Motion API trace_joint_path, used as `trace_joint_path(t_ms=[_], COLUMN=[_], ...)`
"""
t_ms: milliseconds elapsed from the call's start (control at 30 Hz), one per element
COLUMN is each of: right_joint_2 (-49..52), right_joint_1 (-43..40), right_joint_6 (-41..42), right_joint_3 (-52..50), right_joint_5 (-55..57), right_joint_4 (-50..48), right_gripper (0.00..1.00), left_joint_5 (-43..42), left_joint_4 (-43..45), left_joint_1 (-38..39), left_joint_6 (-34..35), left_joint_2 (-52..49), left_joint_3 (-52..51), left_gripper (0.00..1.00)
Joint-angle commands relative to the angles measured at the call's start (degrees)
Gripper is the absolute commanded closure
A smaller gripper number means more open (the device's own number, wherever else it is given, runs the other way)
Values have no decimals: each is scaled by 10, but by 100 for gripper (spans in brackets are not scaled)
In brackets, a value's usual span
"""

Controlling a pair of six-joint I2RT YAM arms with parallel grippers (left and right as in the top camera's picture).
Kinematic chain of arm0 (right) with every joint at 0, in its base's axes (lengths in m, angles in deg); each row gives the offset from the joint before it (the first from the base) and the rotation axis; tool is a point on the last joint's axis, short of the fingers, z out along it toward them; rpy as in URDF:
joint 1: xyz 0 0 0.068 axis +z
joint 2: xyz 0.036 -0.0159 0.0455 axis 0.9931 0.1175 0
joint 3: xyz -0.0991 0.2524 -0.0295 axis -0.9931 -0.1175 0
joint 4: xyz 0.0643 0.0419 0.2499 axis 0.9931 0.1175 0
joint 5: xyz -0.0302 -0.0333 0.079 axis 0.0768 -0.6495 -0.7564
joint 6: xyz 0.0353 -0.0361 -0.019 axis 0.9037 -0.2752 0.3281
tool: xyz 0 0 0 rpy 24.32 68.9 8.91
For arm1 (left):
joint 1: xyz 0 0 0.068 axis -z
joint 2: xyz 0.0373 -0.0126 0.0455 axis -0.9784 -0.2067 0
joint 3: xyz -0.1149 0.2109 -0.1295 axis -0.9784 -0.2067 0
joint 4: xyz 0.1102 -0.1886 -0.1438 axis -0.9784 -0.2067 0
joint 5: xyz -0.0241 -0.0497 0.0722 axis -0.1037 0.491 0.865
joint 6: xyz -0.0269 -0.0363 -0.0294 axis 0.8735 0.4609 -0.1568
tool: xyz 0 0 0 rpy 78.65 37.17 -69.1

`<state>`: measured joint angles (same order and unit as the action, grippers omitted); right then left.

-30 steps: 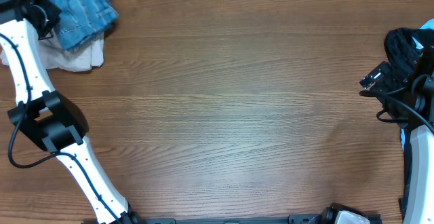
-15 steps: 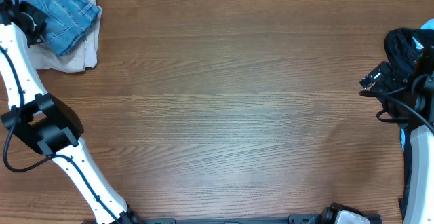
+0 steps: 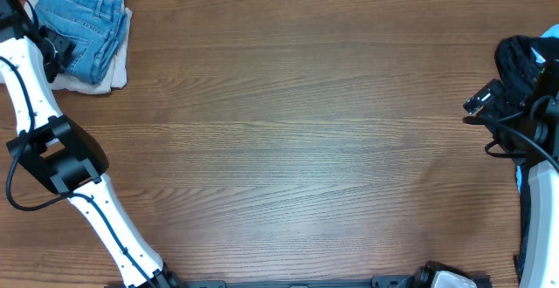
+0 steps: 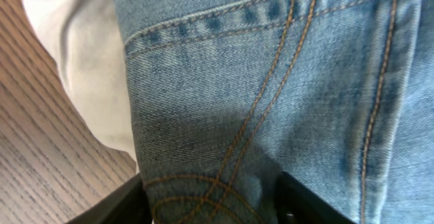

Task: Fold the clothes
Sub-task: 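Lower the jeans onto the white garment and open the left gripper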

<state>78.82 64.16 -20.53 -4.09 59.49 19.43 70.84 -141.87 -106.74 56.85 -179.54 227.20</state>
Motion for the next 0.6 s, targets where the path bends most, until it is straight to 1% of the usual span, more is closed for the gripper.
trace_joint_path(t_ms=[0,167,300,367,400,433,567], right_joint_2=[-1,-1,-1,-1,-1,-1,-1], right_joint_1=[-2,-2,-2,-2,-2,-2,-2], right_joint_6=[3,3,3,3,3,3,3], right_joint_3=[7,7,7,7,7,7,7], right_joint_5=[8,8,8,8,8,8,8], right_joint_4=[-3,-3,-3,-3,-3,-3,-3], right_gripper=[0,0,0,0,0,0,0], left_joint_5=[9,9,9,9,9,7,-25], left_joint_4=[-9,-29,-41,-44,-45,-45,-44], left_joint_1=[-3,1,8,11,13,16,23], left_joint_6=[-31,-37,-52,-64,-66,-71,-119], left_joint_2=[28,79,122,137,143,148,154], left_joint_3=[16,16,16,16,16,16,16], left_gripper=[34,26,13,5,2,0,0])
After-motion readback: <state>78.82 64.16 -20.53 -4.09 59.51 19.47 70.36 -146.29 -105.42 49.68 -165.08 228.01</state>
